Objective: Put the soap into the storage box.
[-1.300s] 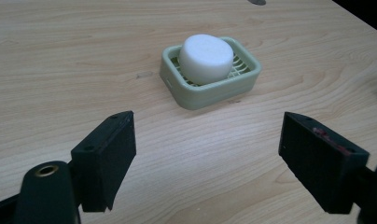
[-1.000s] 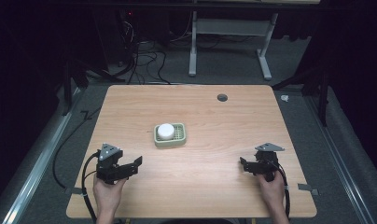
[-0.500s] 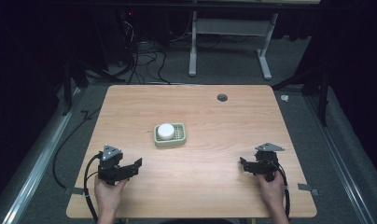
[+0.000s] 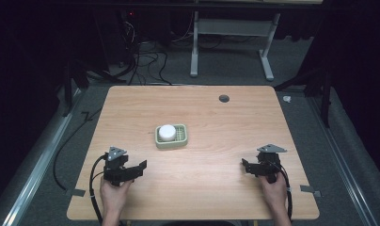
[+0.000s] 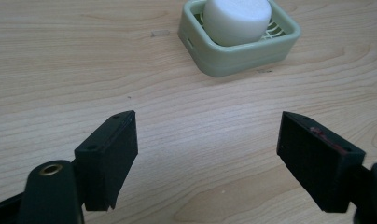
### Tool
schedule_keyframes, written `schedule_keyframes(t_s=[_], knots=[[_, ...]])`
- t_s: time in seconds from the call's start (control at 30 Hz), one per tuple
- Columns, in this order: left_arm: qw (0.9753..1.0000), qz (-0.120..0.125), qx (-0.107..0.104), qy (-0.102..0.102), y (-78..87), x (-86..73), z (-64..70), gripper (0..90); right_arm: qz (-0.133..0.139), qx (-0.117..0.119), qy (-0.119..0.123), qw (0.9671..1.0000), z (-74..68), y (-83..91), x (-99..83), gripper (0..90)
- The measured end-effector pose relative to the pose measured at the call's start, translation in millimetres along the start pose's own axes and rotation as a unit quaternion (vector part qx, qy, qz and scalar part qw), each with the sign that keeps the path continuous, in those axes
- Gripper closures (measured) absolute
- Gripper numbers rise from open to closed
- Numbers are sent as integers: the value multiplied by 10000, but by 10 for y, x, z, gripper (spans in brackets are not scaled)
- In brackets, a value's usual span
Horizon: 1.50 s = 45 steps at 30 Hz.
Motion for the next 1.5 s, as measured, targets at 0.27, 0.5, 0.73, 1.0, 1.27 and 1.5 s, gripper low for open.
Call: schedule_keyframes(t_s=[0.27,0.5,0.73,1.0,1.27,1.5], knots=[[9999,-110,0,-14,-77,-44,10,211,0,0,0,10000,0,0,0,154],[9999,-152,-31,35,-155,-84,14,211,-4,-1,-6,10000,-1,1,0,154],[9997,-230,-5,11,-235,-122,24,209,-7,0,-15,10000,-2,1,0,154],[9993,-350,96,-113,-356,-176,49,206,-8,0,-18,10000,-3,1,0,154],[9986,-350,143,-365,-459,-227,84,190,-9,7,-25,10000,-6,3,0,154],[9970,-381,366,-560,-547,-259,99,190,-10,9,-27,10000,-6,4,-1,154]])
Point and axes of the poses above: each handheld gripper's, and its own axes: y roughly backward along the jaws, x roughly out of its top, z roughly to its right, the point moved 5 cm from there along -y, roughly forward along the jaws, and after that the axes turned 12 degrees about y, right-handed, at the moved point
